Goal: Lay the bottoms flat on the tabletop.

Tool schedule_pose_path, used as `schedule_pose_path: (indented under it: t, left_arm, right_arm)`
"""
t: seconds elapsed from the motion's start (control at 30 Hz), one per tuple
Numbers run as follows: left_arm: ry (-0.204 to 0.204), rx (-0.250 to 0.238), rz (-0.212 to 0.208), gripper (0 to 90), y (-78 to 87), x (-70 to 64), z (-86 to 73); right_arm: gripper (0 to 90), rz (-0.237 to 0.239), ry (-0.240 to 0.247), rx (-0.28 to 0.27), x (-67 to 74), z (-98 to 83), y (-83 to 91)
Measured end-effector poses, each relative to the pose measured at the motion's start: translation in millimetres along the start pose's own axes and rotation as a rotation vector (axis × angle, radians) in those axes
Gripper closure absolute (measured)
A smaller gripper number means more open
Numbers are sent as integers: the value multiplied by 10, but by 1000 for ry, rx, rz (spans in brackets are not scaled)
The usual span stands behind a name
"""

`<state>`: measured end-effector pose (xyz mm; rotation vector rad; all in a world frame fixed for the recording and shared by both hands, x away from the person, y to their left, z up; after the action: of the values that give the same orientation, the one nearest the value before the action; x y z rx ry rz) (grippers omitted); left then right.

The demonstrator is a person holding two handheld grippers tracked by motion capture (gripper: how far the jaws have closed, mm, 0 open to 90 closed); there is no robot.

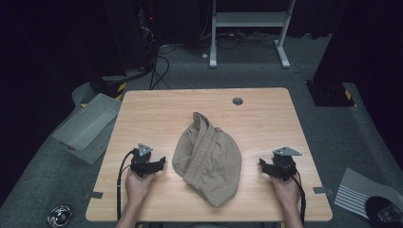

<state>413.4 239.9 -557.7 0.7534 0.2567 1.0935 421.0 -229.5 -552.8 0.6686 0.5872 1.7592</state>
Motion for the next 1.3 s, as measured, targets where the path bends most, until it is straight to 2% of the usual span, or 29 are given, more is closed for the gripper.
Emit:
schedule_pose_path:
  t: [0.83,0.97,1.13,1.27,1.3]
  left_arm:
    - [-4,-1,-5,258,-2,-3,3]
    - [-4,-2,-4,259,-3,-4,4]
    - [-5,-4,-8,260,-3,-5,3]
    - [-5,-4,-9,259,-4,-6,4]
    - [-6,-4,-10,260,-3,-5,4]
  right_arm:
    - [350,11,2,1,-1,-5,7]
    - [323,15,5,6,14,-16,13]
    - [292,16,15,12,48,-28,13]
    - [301,37,31,15,108,-40,13]
    - [306,61,45,11,173,-50,19]
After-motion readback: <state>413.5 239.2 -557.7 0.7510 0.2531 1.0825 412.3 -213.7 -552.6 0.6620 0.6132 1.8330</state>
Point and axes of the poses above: each handheld gripper's, and its own axes: y roughly backward along the jaws, z roughly out of its top, x roughly to its left, the point moved 4 cm from there along -y, roughly forward along the jaws, and after that the axes turned 13 degrees about -y, right-handed, at the moved point
